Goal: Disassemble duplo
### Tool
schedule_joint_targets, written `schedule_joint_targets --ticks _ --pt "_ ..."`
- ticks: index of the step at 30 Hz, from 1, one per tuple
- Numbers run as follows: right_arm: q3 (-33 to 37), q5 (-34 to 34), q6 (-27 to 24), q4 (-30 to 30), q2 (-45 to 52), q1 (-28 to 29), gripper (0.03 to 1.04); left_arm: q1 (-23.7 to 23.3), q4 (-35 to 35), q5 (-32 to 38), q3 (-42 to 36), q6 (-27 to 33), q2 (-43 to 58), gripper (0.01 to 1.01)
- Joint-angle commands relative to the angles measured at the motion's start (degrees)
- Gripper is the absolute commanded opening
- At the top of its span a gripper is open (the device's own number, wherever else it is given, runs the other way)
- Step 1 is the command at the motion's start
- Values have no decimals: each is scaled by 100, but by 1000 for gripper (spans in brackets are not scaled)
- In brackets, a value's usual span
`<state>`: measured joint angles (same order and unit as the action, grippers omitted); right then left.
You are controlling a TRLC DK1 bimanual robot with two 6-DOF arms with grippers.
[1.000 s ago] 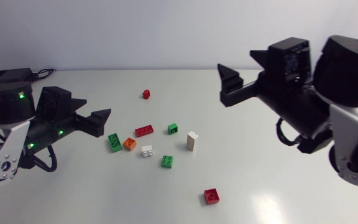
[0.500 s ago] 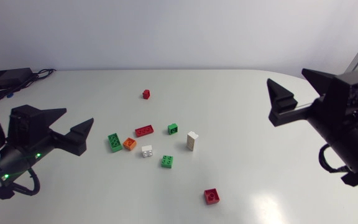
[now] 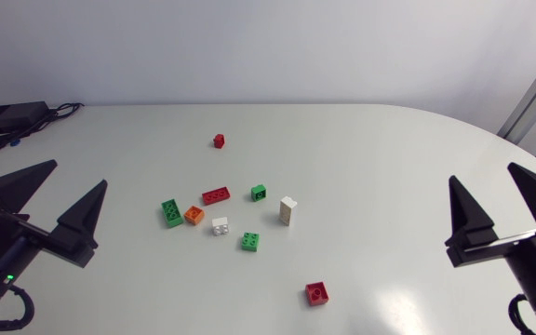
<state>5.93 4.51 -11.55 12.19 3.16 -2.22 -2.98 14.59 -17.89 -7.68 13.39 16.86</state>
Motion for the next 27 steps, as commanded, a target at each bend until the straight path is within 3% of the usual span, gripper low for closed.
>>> schedule_joint_targets --ticks 1,4,6,8,12,16,17,22,27 --pt "-5 -3 21 -419 -351 72 995 -167 -185 -48 302 -135 -649 979" --pt "-180 14 -84 -243 -369 169 995 -255 -773 -39 575 -223 -1765 979" --pt "-268 50 -128 -199 -369 152 995 -326 -1063 -22 513 -425 -1765 979" --pt "-497 155 -743 -225 -377 -15 995 -458 -1028 -22 557 -847 -1774 979" --pt "-549 -495 -1323 -190 -369 -472 995 -458 -1063 -22 680 -469 -1774 979" --pt "-620 -249 -2589 -1060 -360 -411 995 -370 -1055 -30 724 -398 -1774 979" --pt "-602 -267 -2624 -1192 -360 -446 993 -361 -1046 -30 733 -407 -1774 979" --pt "-593 -372 -2176 -1236 -351 -472 995 -352 -1055 -22 733 -407 -1774 979" --pt "-593 -407 -506 -1236 -351 -42 995 -352 -1046 -22 742 -407 -1774 979"
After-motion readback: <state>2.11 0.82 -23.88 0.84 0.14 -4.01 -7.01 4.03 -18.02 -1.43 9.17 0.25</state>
